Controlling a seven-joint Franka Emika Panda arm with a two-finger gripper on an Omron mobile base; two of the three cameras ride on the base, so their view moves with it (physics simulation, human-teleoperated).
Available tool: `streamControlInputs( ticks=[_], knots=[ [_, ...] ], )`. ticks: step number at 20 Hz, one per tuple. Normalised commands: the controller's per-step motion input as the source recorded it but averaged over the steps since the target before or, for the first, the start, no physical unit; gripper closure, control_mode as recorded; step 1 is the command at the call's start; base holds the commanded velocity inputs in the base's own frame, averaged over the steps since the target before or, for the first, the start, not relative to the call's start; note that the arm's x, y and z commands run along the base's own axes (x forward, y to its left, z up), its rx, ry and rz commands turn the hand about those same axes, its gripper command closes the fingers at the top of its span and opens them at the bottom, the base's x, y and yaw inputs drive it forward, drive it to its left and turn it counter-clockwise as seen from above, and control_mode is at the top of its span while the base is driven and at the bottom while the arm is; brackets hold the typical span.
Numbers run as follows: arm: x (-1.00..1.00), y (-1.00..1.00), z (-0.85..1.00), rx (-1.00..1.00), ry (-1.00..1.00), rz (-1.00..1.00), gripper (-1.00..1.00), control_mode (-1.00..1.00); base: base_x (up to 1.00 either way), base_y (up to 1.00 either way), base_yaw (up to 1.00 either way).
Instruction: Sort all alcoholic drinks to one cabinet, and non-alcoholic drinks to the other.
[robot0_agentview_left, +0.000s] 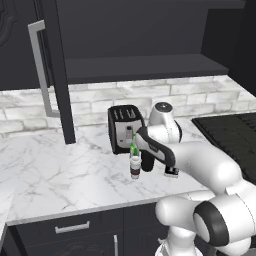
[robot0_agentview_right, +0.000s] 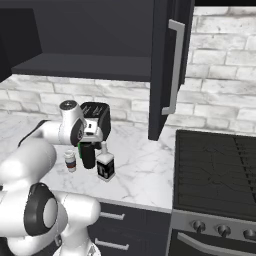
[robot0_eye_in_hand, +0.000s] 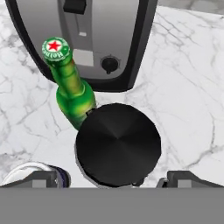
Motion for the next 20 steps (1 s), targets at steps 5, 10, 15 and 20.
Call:
streamControlInputs(
  ticks=[5, 10, 15, 20],
  knots=[
    [0.13, 0.04, -0.11, 0.00, 0.00, 0.00, -1.00, -1.00, 0.00, 0.00, 0.00],
    [0.10, 0.03, -0.11, 0.00, 0.00, 0.00, -1.00, -1.00, 0.00, 0.00, 0.00],
    [0.08, 0.02, -0.11, 0.00, 0.00, 0.00, -1.00, -1.00, 0.00, 0.00, 0.00],
    [0.03, 0.00, -0.16, 0.00, 0.00, 0.00, 1.00, -1.00, 0.00, 0.00, 0.00]
  ],
)
